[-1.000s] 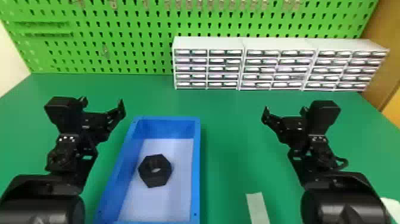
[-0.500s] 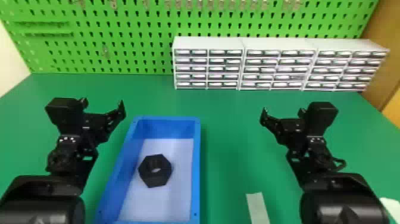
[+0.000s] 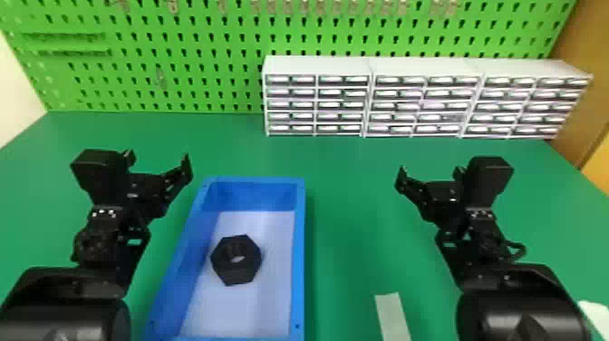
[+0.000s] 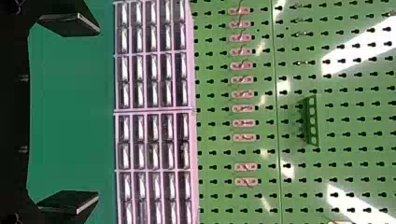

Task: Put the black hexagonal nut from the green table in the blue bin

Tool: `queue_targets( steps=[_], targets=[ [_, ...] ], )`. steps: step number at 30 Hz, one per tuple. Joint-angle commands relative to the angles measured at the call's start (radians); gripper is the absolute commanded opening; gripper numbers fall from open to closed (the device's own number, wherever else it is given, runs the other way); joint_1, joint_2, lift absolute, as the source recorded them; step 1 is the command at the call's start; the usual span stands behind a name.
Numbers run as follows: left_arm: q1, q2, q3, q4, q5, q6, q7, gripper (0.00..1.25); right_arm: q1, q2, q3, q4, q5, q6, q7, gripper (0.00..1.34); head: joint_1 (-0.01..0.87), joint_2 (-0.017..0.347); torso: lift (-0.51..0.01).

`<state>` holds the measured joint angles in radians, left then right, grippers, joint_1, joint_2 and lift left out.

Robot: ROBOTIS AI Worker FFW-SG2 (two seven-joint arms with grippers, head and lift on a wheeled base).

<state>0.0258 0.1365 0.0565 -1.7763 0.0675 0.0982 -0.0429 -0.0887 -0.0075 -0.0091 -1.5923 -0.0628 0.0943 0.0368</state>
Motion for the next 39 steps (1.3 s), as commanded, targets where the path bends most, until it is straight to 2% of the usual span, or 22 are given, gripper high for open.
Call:
queue_targets(
  steps=[1, 39],
  targets=[
    [-0.003, 0.0, -0.001, 0.0, 0.0, 0.0, 0.0, 1.0, 0.0, 0.001, 0.0, 0.0, -0.002, -0.001, 0.0, 1.27, 0.686, 0.052, -0.097],
    [-0.004, 0.0, -0.009, 0.003, -0.002, 0.0, 0.0, 1.0, -0.003, 0.001, -0.003, 0.0, -0.011, -0.001, 0.0, 1.27, 0.686, 0.052, -0.097]
  ],
)
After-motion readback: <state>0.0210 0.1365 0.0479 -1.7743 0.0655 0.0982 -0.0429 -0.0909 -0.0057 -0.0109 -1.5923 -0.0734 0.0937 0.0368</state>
